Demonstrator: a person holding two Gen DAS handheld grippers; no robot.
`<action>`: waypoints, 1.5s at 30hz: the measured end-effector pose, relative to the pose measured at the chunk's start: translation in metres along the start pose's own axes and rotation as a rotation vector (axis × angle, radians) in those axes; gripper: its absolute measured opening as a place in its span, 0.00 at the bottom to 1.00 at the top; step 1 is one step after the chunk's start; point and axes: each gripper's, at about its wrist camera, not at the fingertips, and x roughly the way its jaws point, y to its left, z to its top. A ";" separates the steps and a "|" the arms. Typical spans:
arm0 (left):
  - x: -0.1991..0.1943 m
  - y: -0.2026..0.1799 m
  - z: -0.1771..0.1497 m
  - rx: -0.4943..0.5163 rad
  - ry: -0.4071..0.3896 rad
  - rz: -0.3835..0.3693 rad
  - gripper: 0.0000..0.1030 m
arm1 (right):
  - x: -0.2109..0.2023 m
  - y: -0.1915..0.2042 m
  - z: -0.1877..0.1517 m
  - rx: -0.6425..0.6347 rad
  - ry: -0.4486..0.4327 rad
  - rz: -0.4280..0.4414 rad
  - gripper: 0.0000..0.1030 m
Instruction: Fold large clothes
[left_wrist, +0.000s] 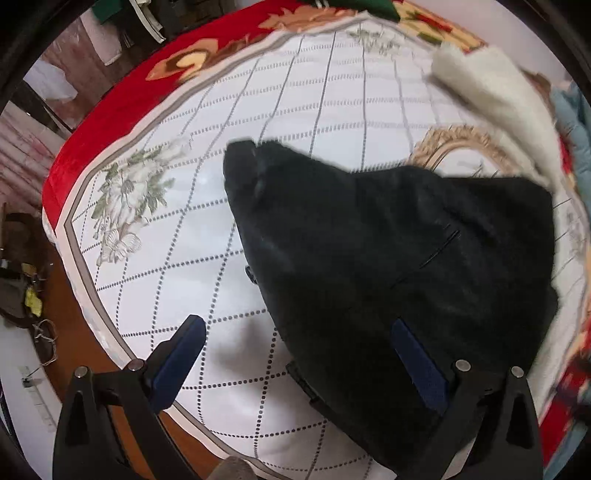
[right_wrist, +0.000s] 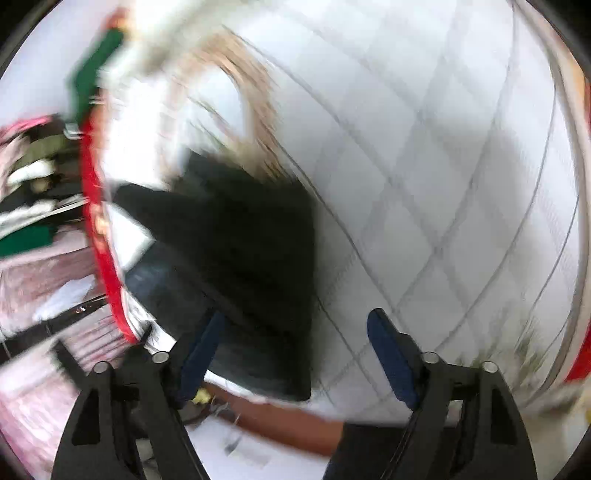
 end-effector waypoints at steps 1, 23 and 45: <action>0.006 0.000 0.000 0.000 0.010 0.013 1.00 | -0.004 0.016 0.003 -0.062 -0.011 0.032 0.56; -0.015 0.076 -0.017 -0.146 0.010 -0.010 1.00 | 0.082 0.162 0.058 -0.437 0.112 -0.160 0.33; 0.022 0.086 0.013 -0.295 0.092 -0.212 1.00 | 0.061 -0.030 -0.010 0.033 0.033 0.269 0.78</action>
